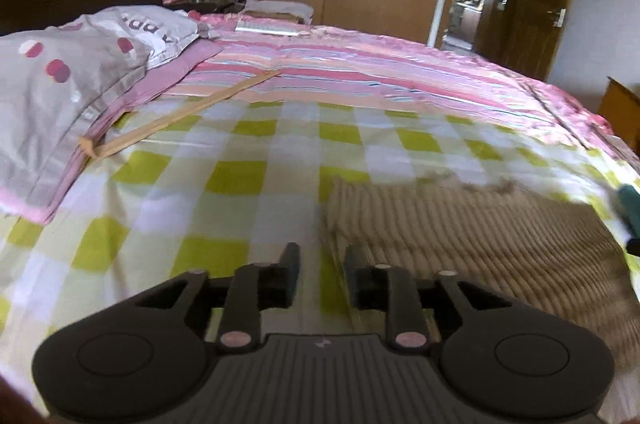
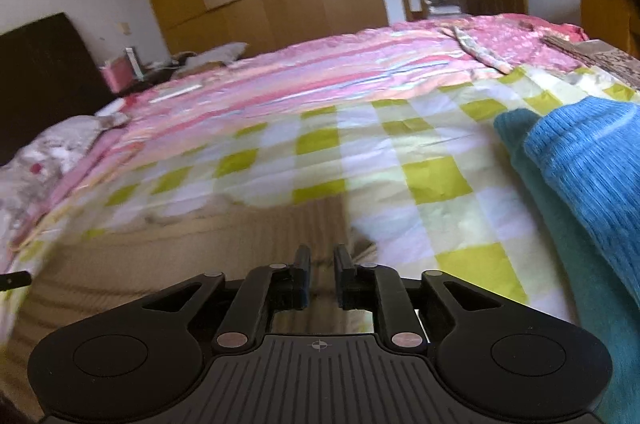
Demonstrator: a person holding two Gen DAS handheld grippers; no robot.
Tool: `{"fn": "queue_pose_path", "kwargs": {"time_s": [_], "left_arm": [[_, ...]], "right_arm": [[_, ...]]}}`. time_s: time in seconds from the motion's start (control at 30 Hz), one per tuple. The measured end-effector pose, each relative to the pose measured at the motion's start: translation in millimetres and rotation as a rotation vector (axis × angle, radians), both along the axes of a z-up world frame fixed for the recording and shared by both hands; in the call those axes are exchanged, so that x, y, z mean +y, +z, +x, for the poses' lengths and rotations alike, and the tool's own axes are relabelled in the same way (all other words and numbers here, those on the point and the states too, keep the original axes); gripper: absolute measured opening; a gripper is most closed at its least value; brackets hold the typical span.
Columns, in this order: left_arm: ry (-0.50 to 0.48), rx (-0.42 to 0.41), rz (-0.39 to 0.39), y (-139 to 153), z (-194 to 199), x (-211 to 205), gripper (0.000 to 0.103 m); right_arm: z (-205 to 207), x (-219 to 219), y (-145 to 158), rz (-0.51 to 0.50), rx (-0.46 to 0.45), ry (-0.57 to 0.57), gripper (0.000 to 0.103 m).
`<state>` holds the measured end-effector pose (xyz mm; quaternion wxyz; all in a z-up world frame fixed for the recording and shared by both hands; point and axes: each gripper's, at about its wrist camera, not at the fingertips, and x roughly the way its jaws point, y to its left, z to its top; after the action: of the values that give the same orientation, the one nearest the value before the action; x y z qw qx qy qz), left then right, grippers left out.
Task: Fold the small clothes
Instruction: 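Lift the held edge with both grippers and fold it over the sweater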
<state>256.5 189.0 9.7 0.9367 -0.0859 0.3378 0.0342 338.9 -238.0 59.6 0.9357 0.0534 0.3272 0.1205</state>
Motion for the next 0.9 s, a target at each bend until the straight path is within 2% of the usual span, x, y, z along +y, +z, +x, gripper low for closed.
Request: {"fn": "queue_pose_path", "kwargs": {"time_s": [0.07,0.13,0.2,0.23,0.3,0.33,0.37,0.4,0.43,0.5,0.73,0.9], "left_arm": [[-0.025,0.008,-0.018,-1,-21,-6,0.043],[-0.053,0.046,-0.056,-10,-36,-12,0.045],[-0.065,0.071,-0.068,-19,-43,-17,0.044],[-0.066,0.075,-0.069,-24,-44,-19,0.043],[-0.067,0.087,-0.089,-30,-45,-20,0.027],[-0.074,0.102,-0.112,-32,-44,-19,0.018],[-0.069,0.114,-0.114,-33,-44,-19,0.018],[-0.064,0.123,-0.085,-32,-45,-20,0.018],[-0.062,0.133,-0.054,-32,-46,-22,0.017],[-0.058,0.16,-0.031,-33,-50,-23,0.017],[-0.062,0.183,-0.026,-35,-59,-25,0.015],[-0.05,0.19,-0.01,-37,-54,-26,0.016]], "right_arm": [[-19,1,-1,0.001,0.008,0.035,0.022],[-37,1,-6,-0.008,0.017,0.044,0.035],[-49,1,-13,-0.002,0.054,0.056,0.036],[-53,0,-18,0.002,0.071,0.061,0.036],[-59,-1,-25,-0.014,0.082,0.056,0.036],[-61,-1,-25,-0.024,0.086,0.057,0.035],[-61,-1,-25,-0.026,0.09,0.055,0.032],[-59,-3,-23,-0.034,0.099,0.039,0.019],[-57,-7,-22,-0.034,0.112,0.025,0.011],[-54,-16,-22,-0.004,0.139,0.015,0.007],[-70,-18,-24,-0.042,0.144,0.044,0.005],[-61,-19,-25,-0.008,0.165,0.034,0.007]]}}
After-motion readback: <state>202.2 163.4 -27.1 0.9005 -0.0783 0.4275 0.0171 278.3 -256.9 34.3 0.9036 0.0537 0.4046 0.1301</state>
